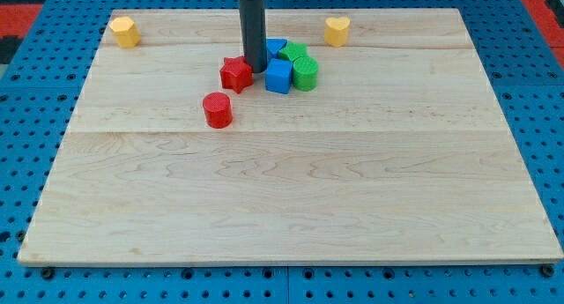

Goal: Slide the red star to the red circle

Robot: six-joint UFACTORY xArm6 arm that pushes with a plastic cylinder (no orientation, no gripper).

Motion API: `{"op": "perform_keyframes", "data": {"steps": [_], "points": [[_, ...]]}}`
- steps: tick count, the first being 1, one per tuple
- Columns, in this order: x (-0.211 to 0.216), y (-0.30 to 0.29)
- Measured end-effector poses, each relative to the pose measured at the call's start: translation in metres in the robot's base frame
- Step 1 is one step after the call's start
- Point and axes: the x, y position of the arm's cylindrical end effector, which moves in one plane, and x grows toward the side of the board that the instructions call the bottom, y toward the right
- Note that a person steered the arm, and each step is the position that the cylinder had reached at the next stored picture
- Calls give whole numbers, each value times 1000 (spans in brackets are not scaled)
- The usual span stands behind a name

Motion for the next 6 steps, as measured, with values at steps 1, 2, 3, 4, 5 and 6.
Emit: {"op": "perform_keyframes", "data": {"steps": [1, 2, 3, 4, 5, 6], "points": [[-26, -30], [-57, -58], [-72, -36], [-54, -15], [-20, -13], [-9, -21]]}}
